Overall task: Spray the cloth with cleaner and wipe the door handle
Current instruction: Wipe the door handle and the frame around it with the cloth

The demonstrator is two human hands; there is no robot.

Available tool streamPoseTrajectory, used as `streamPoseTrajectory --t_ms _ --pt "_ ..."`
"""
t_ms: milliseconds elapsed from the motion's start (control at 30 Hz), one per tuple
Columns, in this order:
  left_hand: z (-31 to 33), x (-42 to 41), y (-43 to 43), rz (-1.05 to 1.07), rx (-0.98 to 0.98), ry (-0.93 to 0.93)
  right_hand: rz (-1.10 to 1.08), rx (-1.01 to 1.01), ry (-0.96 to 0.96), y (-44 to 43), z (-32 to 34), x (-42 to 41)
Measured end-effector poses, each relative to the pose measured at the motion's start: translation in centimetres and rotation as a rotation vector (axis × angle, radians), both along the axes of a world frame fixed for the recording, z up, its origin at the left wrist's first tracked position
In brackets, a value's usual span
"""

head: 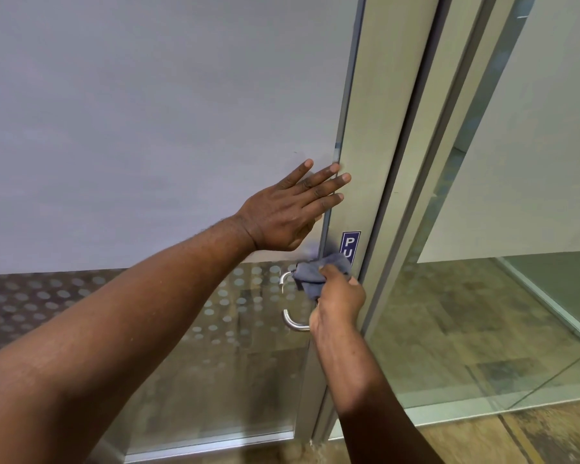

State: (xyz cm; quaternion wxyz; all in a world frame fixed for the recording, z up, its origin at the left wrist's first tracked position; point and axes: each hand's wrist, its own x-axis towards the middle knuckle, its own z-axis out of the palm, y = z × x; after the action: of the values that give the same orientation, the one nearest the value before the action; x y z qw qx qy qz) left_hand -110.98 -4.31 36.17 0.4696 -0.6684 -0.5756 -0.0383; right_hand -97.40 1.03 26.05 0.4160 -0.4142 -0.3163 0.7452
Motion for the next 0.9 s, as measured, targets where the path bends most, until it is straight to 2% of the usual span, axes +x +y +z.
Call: streamPoseTrajectory --t_ms 133,333,400,700,900 --pt "0.0 0.1 -0.1 -0.007 0.007 -0.011 -0.031 0.393 0.006 0.4 3.1 0.8" --pt "0.1 0.1 0.0 0.006 -0.015 -0.023 -0.045 1.037 -0.328 1.8 0.8 1.5" --pt "0.0 0.1 0.0 0.007 -0.006 -0.016 0.01 1.155 -0.417 1.9 -1.3 1.8" --pt "0.1 0.4 -0.1 0.011 0.008 -0.002 0.212 0.996 -0.523 1.7 -8.2 3.4" --pt "0.1 0.3 -0.2 0.014 0.004 0.001 0.199 0.931 -0.546 1.6 -9.9 3.6"
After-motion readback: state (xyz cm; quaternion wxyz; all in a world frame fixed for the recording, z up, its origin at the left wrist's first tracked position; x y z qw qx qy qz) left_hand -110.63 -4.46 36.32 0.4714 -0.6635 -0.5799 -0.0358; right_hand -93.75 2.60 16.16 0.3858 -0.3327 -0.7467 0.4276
